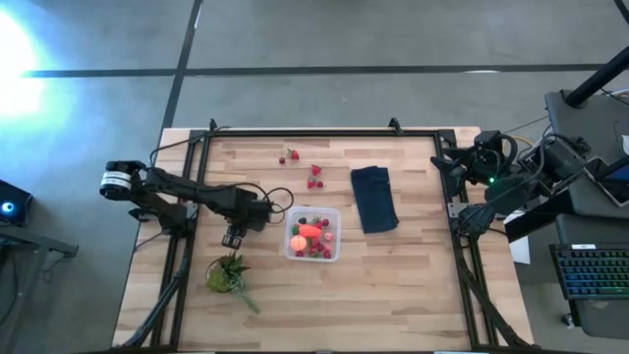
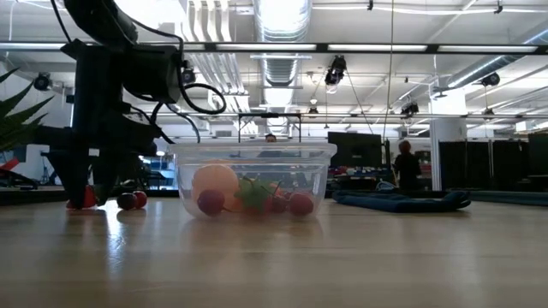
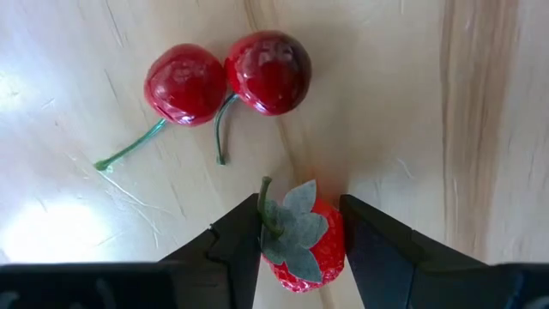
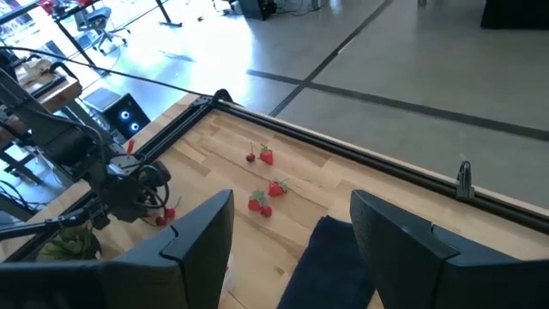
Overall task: Pick and placing Produce into tupperware
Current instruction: Put the red strawberry into the transparent bin
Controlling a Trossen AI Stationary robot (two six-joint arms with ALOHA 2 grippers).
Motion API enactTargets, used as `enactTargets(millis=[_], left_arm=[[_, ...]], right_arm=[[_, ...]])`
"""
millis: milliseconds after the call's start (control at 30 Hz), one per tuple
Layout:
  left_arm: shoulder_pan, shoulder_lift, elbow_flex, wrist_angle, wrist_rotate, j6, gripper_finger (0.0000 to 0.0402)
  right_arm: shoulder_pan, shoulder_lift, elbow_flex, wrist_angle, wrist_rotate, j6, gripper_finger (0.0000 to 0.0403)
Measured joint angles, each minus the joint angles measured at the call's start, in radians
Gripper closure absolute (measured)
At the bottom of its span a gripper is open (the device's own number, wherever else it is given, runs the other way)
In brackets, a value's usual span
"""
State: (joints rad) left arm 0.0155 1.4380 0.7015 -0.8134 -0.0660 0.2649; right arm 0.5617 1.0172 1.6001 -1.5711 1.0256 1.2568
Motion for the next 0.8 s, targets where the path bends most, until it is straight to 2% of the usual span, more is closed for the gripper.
enactTargets(millis=[367,500,600,667,800], left_arm=[[0.000,-0.001,0.088,-0.005,-0.082,0.033,0.0265],[0.002,-0.007,0.189,-0.001,-0.146,0.066,0.0265],[0.005,-0.006,0.283,0.073,-0.150,0.082,0.0265],[0.006,-0.003,0.339,0.175,-0.086,0.082,0.0265],[0.002,0.037,0.414,0.352,0.176,0.054,0.0265]], right_arm=[[0.000,0.000,0.000,0.000,0.007,0.000,0.0177],[0.000,0.000,0.000,0.000,0.007,0.000,0.0177],[0.000,0.000,0.000,0.000,0.007,0.000,0.0177],[0.000,0.000,0.000,0.000,0.007,0.000,0.0177],[0.000,0.000,0.000,0.000,-0.008,0.000,0.0177]])
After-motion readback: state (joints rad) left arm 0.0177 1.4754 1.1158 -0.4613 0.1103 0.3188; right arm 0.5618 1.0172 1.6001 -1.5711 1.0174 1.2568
